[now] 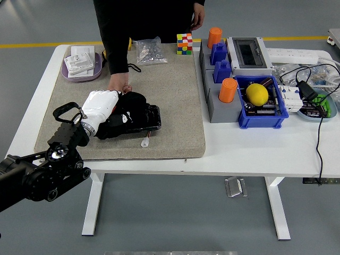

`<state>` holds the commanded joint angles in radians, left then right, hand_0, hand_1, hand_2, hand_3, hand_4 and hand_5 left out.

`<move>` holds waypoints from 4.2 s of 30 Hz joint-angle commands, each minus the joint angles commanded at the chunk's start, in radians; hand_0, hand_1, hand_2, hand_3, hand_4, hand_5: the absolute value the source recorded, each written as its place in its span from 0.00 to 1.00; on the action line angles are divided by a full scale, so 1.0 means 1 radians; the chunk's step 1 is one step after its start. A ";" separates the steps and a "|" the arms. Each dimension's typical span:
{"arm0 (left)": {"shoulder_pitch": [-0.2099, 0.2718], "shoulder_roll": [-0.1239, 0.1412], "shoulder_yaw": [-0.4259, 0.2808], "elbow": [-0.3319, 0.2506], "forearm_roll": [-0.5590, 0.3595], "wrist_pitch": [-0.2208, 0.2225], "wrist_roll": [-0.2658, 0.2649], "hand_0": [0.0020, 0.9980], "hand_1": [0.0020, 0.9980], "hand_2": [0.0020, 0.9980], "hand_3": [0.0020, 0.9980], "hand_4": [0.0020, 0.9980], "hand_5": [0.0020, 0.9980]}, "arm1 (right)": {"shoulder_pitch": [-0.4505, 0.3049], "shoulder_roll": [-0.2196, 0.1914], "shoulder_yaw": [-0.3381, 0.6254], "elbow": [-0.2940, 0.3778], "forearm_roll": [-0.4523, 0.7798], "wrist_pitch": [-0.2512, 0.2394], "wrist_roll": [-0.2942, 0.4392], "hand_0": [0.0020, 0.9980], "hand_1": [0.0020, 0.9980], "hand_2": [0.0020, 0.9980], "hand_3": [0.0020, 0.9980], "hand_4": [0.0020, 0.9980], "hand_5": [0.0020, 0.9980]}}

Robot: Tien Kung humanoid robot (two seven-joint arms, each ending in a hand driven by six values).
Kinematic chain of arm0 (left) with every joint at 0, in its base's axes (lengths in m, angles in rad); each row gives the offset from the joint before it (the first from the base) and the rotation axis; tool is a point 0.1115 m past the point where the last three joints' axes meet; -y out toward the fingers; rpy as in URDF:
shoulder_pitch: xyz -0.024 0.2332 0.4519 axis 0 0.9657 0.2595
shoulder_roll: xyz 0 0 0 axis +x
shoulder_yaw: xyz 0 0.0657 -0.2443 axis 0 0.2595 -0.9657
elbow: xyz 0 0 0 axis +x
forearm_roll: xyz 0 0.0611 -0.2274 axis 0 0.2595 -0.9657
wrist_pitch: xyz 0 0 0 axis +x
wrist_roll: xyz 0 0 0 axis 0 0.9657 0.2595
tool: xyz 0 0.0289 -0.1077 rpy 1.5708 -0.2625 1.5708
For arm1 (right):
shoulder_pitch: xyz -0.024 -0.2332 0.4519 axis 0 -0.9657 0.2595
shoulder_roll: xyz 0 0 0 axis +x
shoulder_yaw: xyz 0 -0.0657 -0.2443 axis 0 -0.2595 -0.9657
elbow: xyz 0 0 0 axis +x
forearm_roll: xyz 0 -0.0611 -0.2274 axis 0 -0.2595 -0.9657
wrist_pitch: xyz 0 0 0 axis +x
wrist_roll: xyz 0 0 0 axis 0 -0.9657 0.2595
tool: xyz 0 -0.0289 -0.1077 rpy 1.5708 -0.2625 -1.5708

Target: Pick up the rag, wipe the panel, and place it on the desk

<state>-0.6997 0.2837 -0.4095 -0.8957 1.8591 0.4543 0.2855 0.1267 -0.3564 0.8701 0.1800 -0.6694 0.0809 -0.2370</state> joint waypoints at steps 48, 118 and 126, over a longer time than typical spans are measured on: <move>0.093 0.098 -0.223 0.080 0.077 0.018 -0.013 0.21 0.13 0.46 0.39 0.32 0.00 | -0.010 0.018 0.029 0.000 -0.011 -0.002 -0.004 0.72 0.64 0.68 0.58 0.98 0.55; 0.179 0.126 -0.461 0.078 -0.087 -0.057 -0.123 0.49 0.76 0.82 0.81 1.00 0.57 | -0.010 0.022 0.068 0.000 -0.036 -0.002 -0.021 0.72 0.64 0.68 0.58 0.97 0.55; 0.213 0.148 -0.526 0.003 -0.104 -0.039 -0.141 0.48 0.76 0.81 0.81 0.98 0.58 | -0.016 0.025 0.073 0.000 -0.041 -0.004 -0.021 0.72 0.63 0.68 0.58 0.97 0.55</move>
<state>-0.4871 0.4320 -0.9355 -0.8925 1.7548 0.4152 0.1449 0.1103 -0.3312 0.9435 0.1800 -0.7102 0.0772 -0.2577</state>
